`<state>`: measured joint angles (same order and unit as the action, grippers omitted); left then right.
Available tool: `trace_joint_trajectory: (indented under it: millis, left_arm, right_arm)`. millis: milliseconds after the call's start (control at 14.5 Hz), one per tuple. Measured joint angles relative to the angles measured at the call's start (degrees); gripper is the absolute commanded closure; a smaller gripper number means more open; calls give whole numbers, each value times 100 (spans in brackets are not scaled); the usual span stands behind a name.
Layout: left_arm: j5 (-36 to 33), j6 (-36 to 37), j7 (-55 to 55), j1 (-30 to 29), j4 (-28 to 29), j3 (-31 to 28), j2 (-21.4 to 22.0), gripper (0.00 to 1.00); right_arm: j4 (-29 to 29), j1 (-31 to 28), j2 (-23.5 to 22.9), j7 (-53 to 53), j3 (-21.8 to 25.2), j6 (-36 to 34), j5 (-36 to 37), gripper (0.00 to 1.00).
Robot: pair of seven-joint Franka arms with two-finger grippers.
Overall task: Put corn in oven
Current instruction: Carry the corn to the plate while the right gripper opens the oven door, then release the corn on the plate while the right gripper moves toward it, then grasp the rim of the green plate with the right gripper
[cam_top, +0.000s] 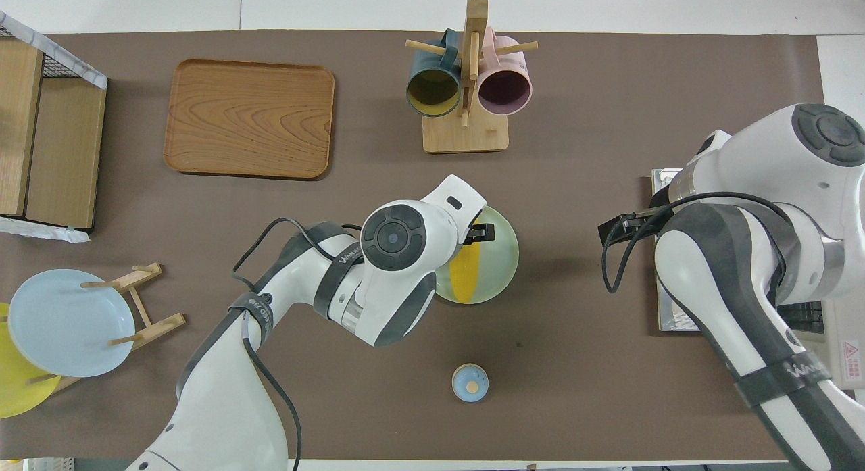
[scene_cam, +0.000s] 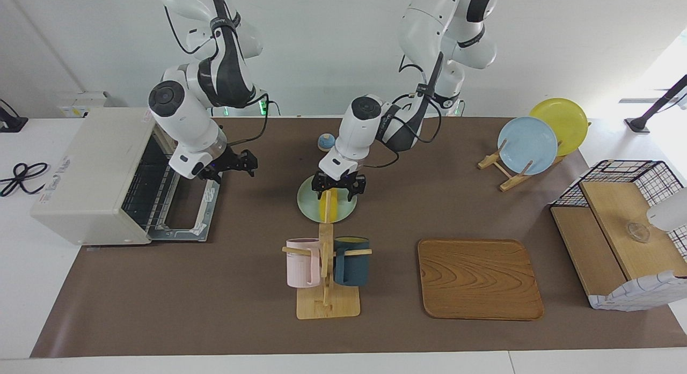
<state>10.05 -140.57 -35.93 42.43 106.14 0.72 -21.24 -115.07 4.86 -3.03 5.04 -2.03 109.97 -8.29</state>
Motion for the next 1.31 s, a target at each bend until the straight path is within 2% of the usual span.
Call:
trace_joint_trajectory:
  millis: [138,345,552,759,1034,1172,1310]
  left_arm:
    - [0,716,16,-289,-55,-8,492,0]
    - [0,1630,28,-694,-87,-23,1225,0]
    - [0,2108,351,-1154,-193,-57,1544,0]
    - [1,2759,1307,-2008,-393,-100,1760,0]
    - [-49,3640,2534,-3070,-706,-141,2019,0]
    - [-256,3917,2874,-3377,-813,-146,2115,0]
    - [-349,4179,3075,-3535,-849,-145,2244,0]
  right_arm:
    - [205,63,-4,-71,-28,-142,-25,0]
    - [667,539,-69,-1021,-46,-437,-25,0]
    - [1020,1214,-166,-1782,-59,-450,17,0]
    - [1406,1998,-375,-2720,-64,-437,353,0]
    - [1928,3025,-1188,-4114,-66,-91,891,0]
    - [2078,3466,-1670,-4755,-69,136,1363,0]
    - [2108,3698,-1966,-4964,-65,360,1556,0]
